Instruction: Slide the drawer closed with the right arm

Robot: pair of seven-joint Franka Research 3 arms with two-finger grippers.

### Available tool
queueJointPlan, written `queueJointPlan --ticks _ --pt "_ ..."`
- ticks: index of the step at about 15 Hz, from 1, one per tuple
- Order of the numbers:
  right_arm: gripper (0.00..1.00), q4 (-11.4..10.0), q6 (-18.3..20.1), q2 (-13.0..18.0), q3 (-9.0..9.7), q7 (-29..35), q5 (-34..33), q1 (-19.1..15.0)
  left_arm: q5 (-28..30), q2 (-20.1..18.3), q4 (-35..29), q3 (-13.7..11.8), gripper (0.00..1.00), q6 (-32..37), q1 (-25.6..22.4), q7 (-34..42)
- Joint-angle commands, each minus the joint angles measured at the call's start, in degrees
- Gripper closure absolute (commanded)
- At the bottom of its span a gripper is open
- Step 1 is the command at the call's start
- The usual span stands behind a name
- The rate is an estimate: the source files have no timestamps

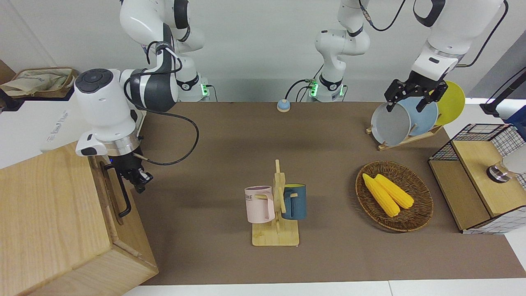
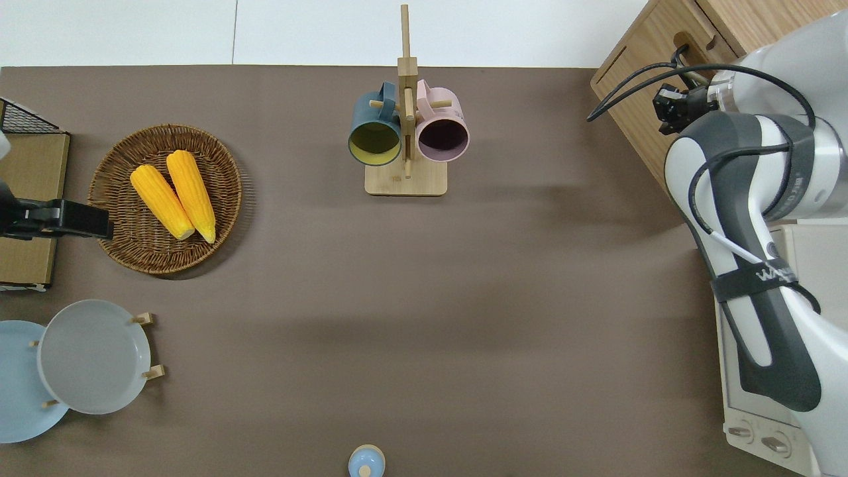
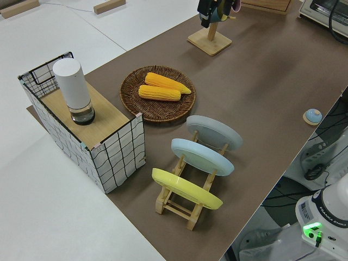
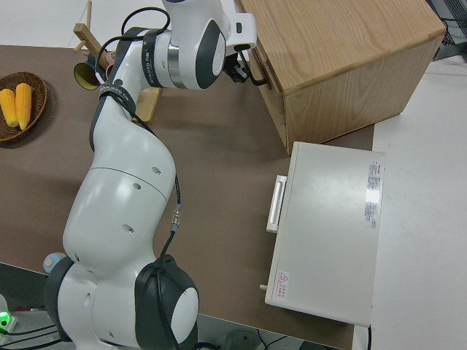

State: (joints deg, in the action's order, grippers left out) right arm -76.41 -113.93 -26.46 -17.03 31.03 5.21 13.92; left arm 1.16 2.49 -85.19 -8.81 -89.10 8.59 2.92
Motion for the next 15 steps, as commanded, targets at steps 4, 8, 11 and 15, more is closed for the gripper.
queueJointPlan --ticks 4,8,11,15 --pt "1.0 0.8 -1.1 -1.2 -1.69 -4.8 1.4 -0.8 -0.7 0.8 1.2 -0.9 0.0 0.0 1.0 0.4" --pt "1.0 0.8 -0.9 -1.1 -1.61 -3.5 1.5 0.0 -0.7 0.8 1.2 -0.9 0.0 0.0 1.0 0.4" --pt "1.0 0.8 -0.1 -1.1 -0.99 -1.4 1.5 0.5 -0.7 0.8 1.2 -0.9 0.0 0.0 1.0 0.4" --pt "1.0 0.8 4.1 -0.2 -0.9 -1.1 1.6 2.8 -0.7 0.8 1.3 -0.9 0.0 0.0 1.0 0.4"
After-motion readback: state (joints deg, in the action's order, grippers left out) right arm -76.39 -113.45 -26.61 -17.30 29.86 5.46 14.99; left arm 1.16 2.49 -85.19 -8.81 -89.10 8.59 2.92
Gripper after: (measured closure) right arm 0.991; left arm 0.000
